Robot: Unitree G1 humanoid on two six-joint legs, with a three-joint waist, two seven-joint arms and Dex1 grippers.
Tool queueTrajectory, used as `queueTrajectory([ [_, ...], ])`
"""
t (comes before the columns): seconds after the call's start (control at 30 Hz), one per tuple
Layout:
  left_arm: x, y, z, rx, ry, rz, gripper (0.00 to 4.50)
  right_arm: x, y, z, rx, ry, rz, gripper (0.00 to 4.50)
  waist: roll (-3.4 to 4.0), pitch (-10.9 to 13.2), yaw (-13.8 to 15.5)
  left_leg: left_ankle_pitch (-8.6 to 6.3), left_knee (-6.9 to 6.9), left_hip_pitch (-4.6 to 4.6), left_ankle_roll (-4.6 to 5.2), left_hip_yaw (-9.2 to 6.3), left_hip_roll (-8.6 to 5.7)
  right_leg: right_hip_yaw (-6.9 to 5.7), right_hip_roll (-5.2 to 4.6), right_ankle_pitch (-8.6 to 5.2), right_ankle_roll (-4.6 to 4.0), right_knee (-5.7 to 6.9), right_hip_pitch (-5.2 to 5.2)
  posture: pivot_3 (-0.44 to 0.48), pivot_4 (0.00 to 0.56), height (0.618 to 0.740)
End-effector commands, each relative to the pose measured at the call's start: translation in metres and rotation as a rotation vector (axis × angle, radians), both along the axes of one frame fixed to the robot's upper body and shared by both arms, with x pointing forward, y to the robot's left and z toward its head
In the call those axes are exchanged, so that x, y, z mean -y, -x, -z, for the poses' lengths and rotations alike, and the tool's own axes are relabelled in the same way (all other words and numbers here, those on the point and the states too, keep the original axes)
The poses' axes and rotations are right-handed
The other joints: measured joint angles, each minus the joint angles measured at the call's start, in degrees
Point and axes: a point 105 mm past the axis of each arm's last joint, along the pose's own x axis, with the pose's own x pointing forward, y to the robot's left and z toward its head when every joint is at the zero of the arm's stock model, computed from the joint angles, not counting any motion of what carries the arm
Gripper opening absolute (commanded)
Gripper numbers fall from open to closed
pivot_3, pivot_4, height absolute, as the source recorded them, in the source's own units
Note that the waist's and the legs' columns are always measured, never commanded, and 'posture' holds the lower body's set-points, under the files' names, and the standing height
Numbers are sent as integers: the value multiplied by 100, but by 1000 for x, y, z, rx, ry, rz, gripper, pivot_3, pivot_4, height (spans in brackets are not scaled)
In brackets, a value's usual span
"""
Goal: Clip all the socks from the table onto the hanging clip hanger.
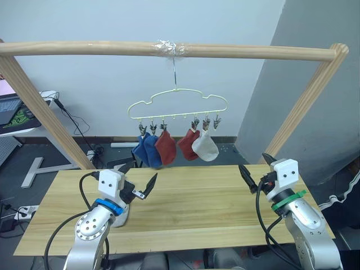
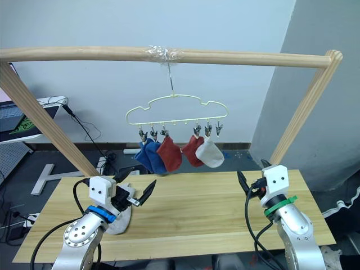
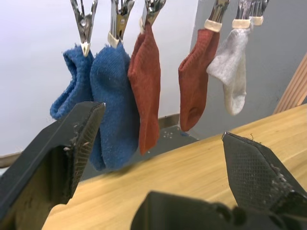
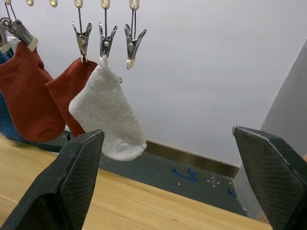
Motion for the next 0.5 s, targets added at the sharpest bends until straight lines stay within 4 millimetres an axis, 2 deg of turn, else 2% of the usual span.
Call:
queueTrajectory([
  [0.03,0,0,-18,76,14,3,4451,3,-4,-9,35,9,9,4500,1,1,0,0,0,0,0,0,0,0,0,0,0,0,0,28,67,705],
  [0.23,-3,7,-16,67,5,24,4451,-4,-8,-16,62,-8,-24,4500,6,4,6,-1,-2,-1,0,0,1,0,0,-3,-4,-1,-2,45,74,705],
  [0.33,-3,8,-16,63,5,32,4500,-10,-11,-20,74,-14,-42,3919,8,5,23,0,-3,-1,0,-2,1,-2,0,-3,-4,-1,-2,50,75,705],
  [0.4,-2,8,-16,62,4,41,4500,-12,-13,-22,79,-11,-46,3272,9,6,24,0,-3,-1,0,0,1,1,0,-3,-4,-1,-3,50,75,705],
  [0.5,2,9,-17,65,2,66,4500,-14,-15,-24,83,-8,-46,3272,9,6,33,0,-3,-1,0,-1,1,0,0,-3,-4,-1,-3,53,76,705],
])
